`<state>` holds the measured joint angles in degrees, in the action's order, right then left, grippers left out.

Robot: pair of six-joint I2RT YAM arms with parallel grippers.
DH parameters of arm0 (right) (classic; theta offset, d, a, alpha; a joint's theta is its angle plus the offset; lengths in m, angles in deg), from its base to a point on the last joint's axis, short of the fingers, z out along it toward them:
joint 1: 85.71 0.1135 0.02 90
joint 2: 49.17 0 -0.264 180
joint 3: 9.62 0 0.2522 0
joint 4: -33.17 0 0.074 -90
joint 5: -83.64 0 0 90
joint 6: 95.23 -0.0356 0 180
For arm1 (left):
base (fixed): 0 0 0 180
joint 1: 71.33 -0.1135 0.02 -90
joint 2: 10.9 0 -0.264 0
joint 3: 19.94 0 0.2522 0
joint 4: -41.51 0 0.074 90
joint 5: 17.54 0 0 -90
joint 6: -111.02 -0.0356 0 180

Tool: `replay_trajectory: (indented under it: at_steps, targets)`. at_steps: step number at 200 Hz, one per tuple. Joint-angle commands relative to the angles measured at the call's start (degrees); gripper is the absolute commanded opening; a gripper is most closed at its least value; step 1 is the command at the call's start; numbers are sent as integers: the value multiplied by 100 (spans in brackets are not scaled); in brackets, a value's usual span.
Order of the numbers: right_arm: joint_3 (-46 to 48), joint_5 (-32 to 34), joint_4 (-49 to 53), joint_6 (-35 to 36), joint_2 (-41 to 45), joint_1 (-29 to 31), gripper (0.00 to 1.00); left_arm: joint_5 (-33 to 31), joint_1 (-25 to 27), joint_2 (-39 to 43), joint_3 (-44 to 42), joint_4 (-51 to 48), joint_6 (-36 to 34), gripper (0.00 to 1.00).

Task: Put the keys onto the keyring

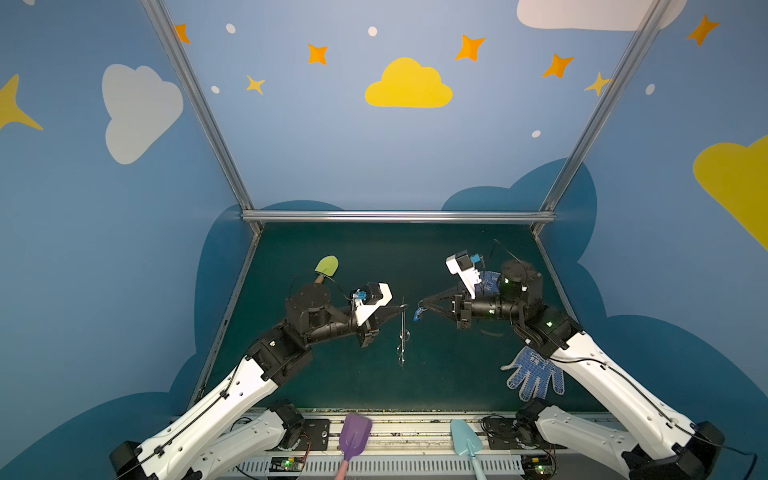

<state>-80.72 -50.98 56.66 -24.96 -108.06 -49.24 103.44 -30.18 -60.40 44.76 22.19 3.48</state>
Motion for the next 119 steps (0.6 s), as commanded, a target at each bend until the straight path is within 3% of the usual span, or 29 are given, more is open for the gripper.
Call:
replay_trajectory:
  at_steps: [1, 56, 119]
  targets:
    - [-364, -506, 157, -314, -160, -26, 0, 169, -28, 61, -40, -32, -235, 4]
    - [-812, -1050, 803, -300, -464, -53, 0, 41, -20, 119, -89, -199, -700, 4]
    - [-977, -965, 1180, -113, -642, -17, 0, 103, -19, 156, -122, -136, -820, 4]
